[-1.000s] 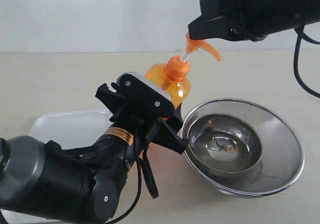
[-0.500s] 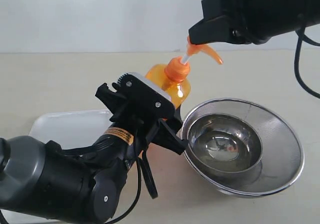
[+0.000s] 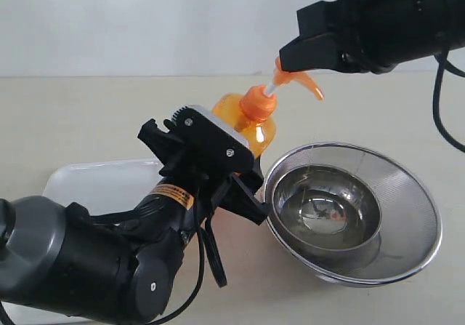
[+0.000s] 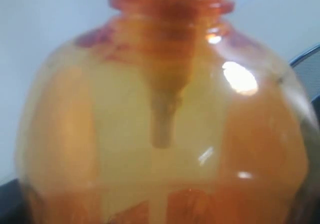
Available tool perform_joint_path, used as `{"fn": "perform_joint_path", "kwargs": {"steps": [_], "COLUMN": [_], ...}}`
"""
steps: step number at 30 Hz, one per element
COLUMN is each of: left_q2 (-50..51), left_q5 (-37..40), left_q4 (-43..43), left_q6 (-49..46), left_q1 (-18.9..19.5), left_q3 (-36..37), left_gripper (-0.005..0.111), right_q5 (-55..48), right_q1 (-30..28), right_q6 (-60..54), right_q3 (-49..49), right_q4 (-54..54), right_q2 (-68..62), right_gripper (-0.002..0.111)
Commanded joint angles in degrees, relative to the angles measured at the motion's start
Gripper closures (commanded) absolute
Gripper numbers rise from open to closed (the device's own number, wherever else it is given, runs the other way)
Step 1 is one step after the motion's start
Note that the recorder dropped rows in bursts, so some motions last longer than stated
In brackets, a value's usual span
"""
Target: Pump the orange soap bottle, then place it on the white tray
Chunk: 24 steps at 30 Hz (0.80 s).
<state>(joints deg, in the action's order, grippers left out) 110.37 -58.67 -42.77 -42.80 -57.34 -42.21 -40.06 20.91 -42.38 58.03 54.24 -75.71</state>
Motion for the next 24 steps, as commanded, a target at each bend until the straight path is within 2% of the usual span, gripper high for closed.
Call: {"fn": "perform_joint_path", "kwargs": {"steps": [1,10,19,24], "left_q2": [-1.09,-1.09,-1.09,-1.09], "left_q5": [-2.69,-2.54,-3.45,-4.13], "left_q4": [3.18,3.19,2.71,2.44], "left_q6": [2.09,2.09,2.74,2.74], "left_q1": [-0.42,-0.42,-0.42,-0.42], "left_q3": [-1.22,-1.22,-1.22,-1.22], "left_gripper": [0.102,0.102,0.102,0.102], "right_q5": [-5.4,-2.42,6.54,15.06], "right_q1": [0.19,0.19,0.19,0.19], "right_q6": [-0.08,-1.51,-0.35,0.97], "right_q3": [-1.96,-1.96,-1.99,-4.23], "right_q4": [-4.12,-2.78,-2.62,-3.25], "right_q2": [-1.56,-0.57,8.56,13.78], "right_gripper": [0.108,0.108,0.108,0.108]}}
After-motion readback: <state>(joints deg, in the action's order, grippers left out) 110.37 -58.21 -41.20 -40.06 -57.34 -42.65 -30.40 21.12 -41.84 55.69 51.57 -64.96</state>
